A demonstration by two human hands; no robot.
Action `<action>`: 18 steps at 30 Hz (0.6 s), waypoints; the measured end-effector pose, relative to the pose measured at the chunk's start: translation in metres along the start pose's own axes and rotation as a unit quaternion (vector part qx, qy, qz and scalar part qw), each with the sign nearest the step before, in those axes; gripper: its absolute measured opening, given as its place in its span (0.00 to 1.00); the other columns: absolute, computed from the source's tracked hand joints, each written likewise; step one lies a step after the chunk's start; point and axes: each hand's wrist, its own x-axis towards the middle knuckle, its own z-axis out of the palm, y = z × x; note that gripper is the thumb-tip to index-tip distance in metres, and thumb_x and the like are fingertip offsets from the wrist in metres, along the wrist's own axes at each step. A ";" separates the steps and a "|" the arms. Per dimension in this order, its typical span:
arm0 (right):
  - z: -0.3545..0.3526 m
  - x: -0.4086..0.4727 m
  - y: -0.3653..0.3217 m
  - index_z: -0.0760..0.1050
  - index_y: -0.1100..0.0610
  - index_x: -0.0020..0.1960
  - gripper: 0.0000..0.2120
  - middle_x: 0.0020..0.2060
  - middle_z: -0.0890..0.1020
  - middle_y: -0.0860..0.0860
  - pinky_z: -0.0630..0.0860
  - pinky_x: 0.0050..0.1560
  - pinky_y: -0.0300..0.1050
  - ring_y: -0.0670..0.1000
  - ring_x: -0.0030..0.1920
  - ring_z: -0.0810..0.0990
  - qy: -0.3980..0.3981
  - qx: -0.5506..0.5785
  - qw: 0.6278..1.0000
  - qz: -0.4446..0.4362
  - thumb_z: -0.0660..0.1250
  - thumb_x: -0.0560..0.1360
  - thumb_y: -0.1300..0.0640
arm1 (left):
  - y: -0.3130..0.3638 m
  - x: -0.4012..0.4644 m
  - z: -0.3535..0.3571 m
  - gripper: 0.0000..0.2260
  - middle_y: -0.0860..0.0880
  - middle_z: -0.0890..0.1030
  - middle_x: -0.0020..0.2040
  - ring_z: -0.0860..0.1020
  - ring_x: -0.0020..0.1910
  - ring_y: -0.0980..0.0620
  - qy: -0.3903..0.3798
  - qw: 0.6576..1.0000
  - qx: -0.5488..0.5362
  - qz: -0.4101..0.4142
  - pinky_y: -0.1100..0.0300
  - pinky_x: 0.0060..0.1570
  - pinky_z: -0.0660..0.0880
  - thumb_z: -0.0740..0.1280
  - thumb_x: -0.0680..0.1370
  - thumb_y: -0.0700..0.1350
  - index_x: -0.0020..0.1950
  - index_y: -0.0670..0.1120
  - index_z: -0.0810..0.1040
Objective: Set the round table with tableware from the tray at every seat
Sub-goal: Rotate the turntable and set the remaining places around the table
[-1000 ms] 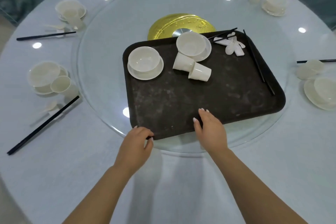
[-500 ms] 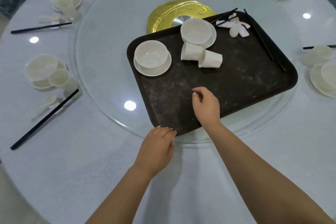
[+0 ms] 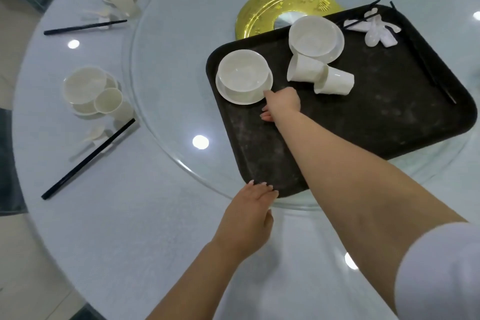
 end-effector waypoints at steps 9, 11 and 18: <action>-0.002 -0.005 0.002 0.74 0.69 0.56 0.11 0.36 0.83 0.59 0.77 0.25 0.41 0.54 0.27 0.83 -0.029 0.048 0.998 0.028 0.62 0.77 0.63 | -0.005 -0.004 -0.006 0.21 0.54 0.65 0.76 0.59 0.76 0.56 -0.016 1.000 0.002 0.012 0.68 0.67 0.34 0.60 0.82 0.46 0.76 0.52 0.65; -0.009 -0.014 0.012 0.72 0.68 0.58 0.11 0.38 0.83 0.61 0.76 0.24 0.39 0.54 0.28 0.84 -0.039 0.101 0.993 0.044 0.62 0.77 0.64 | -0.008 -0.009 -0.003 0.22 0.56 0.60 0.78 0.54 0.77 0.58 -0.022 1.000 -0.001 0.009 0.68 0.68 0.35 0.58 0.83 0.47 0.77 0.54 0.61; -0.045 -0.065 0.073 0.73 0.60 0.51 0.04 0.32 0.83 0.55 0.71 0.23 0.37 0.47 0.25 0.81 0.004 0.062 0.998 -0.017 0.64 0.78 0.60 | -0.026 -0.055 -0.008 0.24 0.63 0.63 0.71 0.64 0.71 0.62 0.043 0.980 -0.146 -0.126 0.71 0.68 0.57 0.60 0.82 0.48 0.77 0.57 0.59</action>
